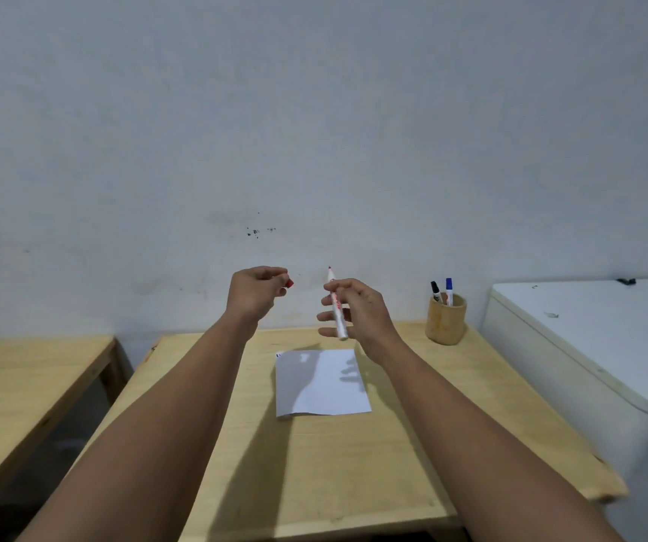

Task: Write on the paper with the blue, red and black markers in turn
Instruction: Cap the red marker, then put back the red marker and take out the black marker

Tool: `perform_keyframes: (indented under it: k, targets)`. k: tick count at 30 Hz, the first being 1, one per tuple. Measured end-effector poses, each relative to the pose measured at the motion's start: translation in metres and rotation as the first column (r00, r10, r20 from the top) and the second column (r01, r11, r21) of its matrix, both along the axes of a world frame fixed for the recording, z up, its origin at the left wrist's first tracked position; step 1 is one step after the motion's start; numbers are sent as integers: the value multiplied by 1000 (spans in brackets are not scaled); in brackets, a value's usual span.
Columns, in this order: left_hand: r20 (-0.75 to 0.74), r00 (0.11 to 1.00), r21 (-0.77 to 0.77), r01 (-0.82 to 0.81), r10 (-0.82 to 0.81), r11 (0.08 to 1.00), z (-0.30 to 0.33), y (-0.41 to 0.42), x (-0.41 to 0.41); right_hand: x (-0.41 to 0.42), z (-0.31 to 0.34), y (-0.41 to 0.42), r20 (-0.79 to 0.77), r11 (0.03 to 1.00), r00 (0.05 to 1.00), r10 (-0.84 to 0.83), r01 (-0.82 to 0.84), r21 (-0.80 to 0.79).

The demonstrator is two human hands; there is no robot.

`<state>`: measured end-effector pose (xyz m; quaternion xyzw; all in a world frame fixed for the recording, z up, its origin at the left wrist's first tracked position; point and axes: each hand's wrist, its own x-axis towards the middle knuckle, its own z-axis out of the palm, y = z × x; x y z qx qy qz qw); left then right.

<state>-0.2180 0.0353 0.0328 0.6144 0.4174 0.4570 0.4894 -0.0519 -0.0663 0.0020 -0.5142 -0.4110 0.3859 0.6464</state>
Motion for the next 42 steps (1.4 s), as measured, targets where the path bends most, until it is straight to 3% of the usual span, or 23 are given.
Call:
perform_keyframes:
  k: [6,13,19,24,28,33,37,42]
  targets:
    - [46,999,-45,15,-12,999,6,-8,12,2,-9,0,348,999,936,-49,51,3]
    - [14,998,-40,58,-57,998,7,-12,28,11,-11,4,369,995,925,-90,98,-2]
    - [-81,992,55,99,-94,994,2,-20,54,31,-17,5,350,990,926,-138,139,23]
    - [-237,936,99,289,-260,952,-4,-31,112,76,-45,0,367,983,916,-161,182,-23]
    - [-298,912,154,337,-282,929,-14,-34,171,134,-36,0,444,919,819,-365,393,31]
    - [-392,868,107,371,-304,922,-51,-18,235,215,-4,7,481,774,644,-595,621,125]
    - [-438,830,33,398,-345,917,-82,-9,277,256,-3,19,582,731,547,-601,672,124]
    - [-419,808,-47,436,-414,899,-112,-1,318,278,-27,33,757,727,466,-459,686,19]
